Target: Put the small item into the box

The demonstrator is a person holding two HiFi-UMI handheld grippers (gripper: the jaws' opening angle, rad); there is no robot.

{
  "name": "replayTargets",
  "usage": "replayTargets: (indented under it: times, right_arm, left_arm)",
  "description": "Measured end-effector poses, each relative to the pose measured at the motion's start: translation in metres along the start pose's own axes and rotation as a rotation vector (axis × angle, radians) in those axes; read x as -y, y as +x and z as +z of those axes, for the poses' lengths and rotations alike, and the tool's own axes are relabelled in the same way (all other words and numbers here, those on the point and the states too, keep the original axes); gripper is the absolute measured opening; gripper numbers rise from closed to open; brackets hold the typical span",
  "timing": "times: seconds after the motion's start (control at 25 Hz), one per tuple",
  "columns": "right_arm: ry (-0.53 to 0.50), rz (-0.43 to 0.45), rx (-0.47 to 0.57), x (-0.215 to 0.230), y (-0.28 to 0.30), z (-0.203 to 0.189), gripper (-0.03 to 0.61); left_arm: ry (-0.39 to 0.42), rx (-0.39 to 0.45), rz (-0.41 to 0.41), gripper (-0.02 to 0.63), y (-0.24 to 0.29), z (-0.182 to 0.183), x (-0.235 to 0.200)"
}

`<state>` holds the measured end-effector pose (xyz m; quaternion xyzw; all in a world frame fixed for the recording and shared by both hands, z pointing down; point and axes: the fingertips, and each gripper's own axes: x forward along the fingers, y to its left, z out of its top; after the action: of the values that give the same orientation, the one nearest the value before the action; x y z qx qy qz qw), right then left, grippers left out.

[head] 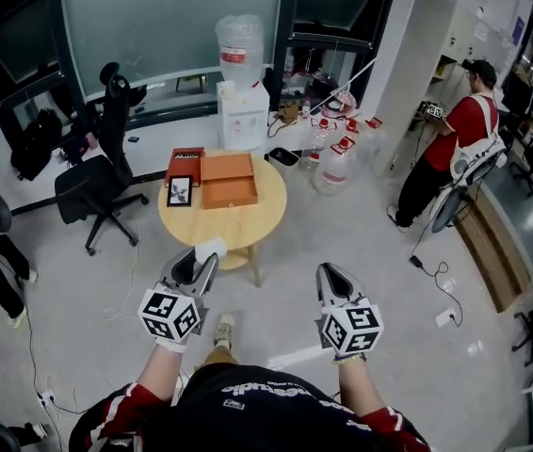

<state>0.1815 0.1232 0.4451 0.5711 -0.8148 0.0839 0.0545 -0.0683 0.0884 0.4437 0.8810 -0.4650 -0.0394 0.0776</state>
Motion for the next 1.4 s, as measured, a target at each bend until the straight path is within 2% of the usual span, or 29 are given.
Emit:
replayTargets:
  times: [0.36, 0.84, 1.4]
  right_arm:
    - [-0.021, 0.021, -0.013, 0.01, 0.053, 0.016, 0.035]
    - [-0.028, -0.012, -0.015, 0.04, 0.124, 0.048, 0.035]
    - [-0.041, -0.027, -0.056, 0.039, 0.231, 0.068, 0.035]
  left_arm:
    - [-0.01, 0.01, 0.004, 0.169, 0.043, 0.011, -0.031]
    - [-0.016, 0.006, -0.04, 0.169, 0.12, 0.03, -0.074]
    - [-0.037, -0.016, -0.088, 0.169, 0.197, 0.039, -0.157]
